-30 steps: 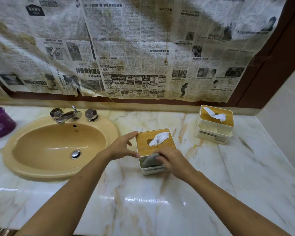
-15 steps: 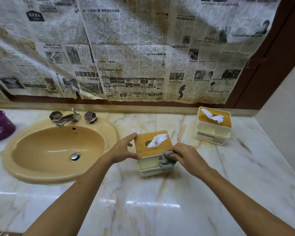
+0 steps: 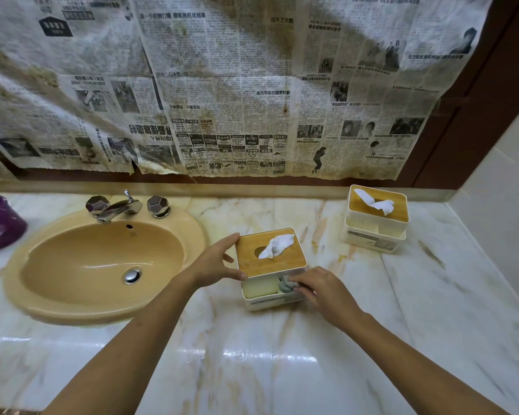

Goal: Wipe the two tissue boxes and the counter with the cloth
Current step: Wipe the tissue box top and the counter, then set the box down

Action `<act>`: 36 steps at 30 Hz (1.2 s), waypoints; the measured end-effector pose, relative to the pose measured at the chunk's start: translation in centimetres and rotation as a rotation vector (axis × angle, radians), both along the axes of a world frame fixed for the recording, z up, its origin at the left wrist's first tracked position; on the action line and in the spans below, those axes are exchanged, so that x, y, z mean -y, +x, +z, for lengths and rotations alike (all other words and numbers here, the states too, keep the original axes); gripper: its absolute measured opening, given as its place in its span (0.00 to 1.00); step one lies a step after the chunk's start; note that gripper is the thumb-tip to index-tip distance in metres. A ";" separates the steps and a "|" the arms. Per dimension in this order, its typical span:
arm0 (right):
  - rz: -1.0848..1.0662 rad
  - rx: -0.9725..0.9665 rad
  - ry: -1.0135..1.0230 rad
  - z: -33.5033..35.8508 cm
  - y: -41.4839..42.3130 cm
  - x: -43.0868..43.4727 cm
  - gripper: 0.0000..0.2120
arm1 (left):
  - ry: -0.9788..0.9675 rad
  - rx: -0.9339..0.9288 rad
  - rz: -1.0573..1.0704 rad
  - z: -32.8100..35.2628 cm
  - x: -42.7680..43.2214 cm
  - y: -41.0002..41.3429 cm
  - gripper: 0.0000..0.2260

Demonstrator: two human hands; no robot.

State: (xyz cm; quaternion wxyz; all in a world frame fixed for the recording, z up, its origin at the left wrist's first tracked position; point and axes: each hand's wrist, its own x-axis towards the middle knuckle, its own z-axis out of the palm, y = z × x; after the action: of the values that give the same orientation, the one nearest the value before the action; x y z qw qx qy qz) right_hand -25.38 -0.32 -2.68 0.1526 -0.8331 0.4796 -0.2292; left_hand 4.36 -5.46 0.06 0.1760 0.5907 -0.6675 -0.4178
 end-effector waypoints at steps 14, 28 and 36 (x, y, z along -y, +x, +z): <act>-0.126 0.055 0.035 1.7 0.4 0.7 0.08 | -0.025 0.023 -0.010 0.3 -0.1 -0.1 0.50; -0.138 -0.009 -0.141 2.3 0.7 1.0 0.05 | -0.031 0.065 -0.029 0.4 0.2 0.0 0.49; -0.077 -0.116 0.211 0.0 2.1 0.7 0.10 | -0.035 0.065 -0.031 0.5 0.2 0.0 0.49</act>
State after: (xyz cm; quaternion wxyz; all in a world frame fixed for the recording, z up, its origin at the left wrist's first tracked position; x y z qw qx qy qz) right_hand -23.29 -0.99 -2.70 0.2023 -0.8053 0.5409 -0.1345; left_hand 4.31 -5.63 0.52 0.1580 0.5903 -0.6893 -0.3892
